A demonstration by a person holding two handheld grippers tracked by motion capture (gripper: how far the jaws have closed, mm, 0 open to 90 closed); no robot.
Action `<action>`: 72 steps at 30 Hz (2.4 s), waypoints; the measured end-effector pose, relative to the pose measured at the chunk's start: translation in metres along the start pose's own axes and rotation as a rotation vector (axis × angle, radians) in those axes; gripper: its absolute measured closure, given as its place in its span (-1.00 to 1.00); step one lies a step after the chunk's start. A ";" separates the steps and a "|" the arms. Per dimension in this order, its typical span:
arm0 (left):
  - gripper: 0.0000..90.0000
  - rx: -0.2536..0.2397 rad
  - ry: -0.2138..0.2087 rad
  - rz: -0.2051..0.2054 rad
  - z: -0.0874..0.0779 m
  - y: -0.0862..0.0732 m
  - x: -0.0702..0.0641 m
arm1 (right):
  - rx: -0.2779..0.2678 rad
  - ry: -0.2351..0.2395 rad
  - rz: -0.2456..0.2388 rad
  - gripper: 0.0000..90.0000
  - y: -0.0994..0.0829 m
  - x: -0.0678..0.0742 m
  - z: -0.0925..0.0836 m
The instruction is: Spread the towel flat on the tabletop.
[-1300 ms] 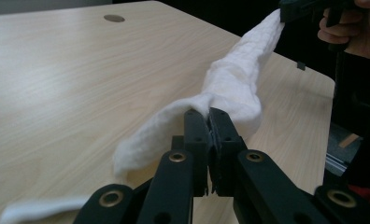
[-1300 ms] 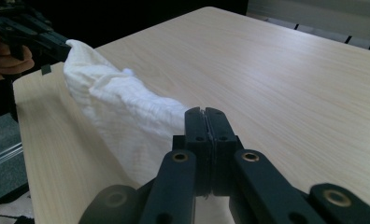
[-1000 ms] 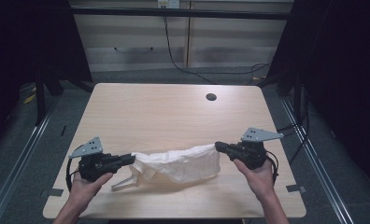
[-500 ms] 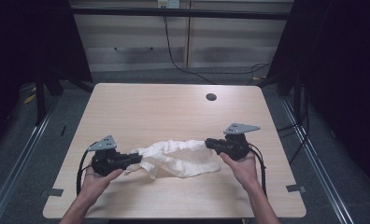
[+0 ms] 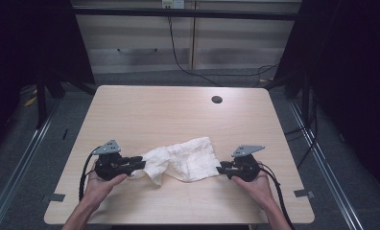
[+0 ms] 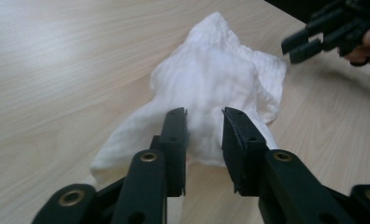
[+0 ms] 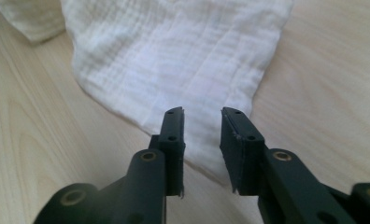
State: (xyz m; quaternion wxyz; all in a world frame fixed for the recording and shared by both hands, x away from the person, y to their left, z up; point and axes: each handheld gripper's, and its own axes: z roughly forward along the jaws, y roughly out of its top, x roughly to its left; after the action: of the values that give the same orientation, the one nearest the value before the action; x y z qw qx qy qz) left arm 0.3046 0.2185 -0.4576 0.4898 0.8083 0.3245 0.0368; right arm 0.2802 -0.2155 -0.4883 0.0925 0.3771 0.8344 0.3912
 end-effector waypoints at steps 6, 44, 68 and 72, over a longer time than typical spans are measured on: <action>0.33 -0.023 0.044 0.014 -0.009 0.002 -0.005 | 0.026 0.041 -0.035 0.53 -0.004 0.000 0.009; 0.24 0.202 -0.075 0.179 0.043 -0.023 -0.013 | -0.059 0.074 0.005 0.97 0.017 -0.015 0.008; 0.96 0.143 -0.053 0.160 0.036 -0.024 -0.008 | -0.038 0.053 -0.020 0.52 0.001 -0.008 0.004; 0.96 0.117 -0.051 0.131 0.031 -0.022 -0.002 | 0.009 0.041 -0.076 0.38 -0.004 -0.003 0.005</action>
State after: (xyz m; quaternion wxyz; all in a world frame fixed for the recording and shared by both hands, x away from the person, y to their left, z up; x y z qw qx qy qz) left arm 0.3041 0.2002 -0.4913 0.4463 0.8558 0.2600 0.0290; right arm 0.2823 -0.2168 -0.4951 0.0887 0.3376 0.8515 0.3914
